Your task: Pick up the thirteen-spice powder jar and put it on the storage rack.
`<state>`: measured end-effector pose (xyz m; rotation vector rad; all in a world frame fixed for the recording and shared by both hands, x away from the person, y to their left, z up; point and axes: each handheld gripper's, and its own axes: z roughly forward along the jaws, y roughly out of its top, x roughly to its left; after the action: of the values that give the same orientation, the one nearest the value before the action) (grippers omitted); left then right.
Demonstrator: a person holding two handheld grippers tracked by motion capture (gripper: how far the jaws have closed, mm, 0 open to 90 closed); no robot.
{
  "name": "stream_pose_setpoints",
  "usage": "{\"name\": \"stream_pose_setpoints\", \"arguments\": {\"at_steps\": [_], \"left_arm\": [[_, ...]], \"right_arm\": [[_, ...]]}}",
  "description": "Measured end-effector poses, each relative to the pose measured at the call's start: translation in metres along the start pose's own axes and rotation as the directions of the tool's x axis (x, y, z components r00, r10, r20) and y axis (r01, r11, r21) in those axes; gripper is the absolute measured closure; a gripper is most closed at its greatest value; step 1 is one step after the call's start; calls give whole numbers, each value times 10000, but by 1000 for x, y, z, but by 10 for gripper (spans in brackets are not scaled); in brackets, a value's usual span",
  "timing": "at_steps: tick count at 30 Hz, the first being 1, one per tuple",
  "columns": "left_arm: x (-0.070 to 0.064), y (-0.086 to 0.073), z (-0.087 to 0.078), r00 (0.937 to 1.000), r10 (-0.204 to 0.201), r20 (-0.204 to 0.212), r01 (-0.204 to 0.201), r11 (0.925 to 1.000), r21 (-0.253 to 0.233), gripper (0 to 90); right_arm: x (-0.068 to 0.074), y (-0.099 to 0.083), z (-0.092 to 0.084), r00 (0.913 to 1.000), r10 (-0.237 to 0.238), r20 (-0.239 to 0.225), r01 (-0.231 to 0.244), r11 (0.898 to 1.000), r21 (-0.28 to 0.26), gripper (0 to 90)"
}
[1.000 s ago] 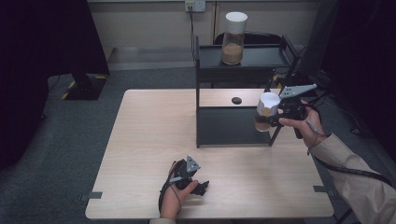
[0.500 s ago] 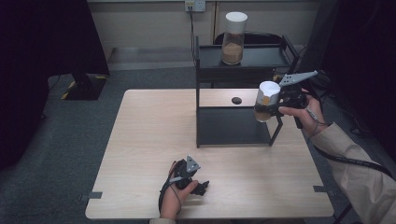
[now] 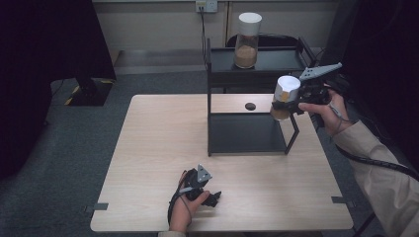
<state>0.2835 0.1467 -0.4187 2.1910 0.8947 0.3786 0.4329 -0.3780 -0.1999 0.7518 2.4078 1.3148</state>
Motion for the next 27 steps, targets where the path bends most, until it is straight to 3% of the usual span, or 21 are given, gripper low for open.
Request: {"name": "stream_pose_setpoints", "arguments": {"at_steps": [12,27], "left_arm": [[0,0,0,10000,10,18,-11,10000,13,0],[0,0,0,10000,9,14,-9,10000,8,0]], "right_arm": [[-2,24,-4,9996,-262,-73,264,9993,266,305],[-9,51,-24,9999,-64,121,62,9998,176,305]]}}
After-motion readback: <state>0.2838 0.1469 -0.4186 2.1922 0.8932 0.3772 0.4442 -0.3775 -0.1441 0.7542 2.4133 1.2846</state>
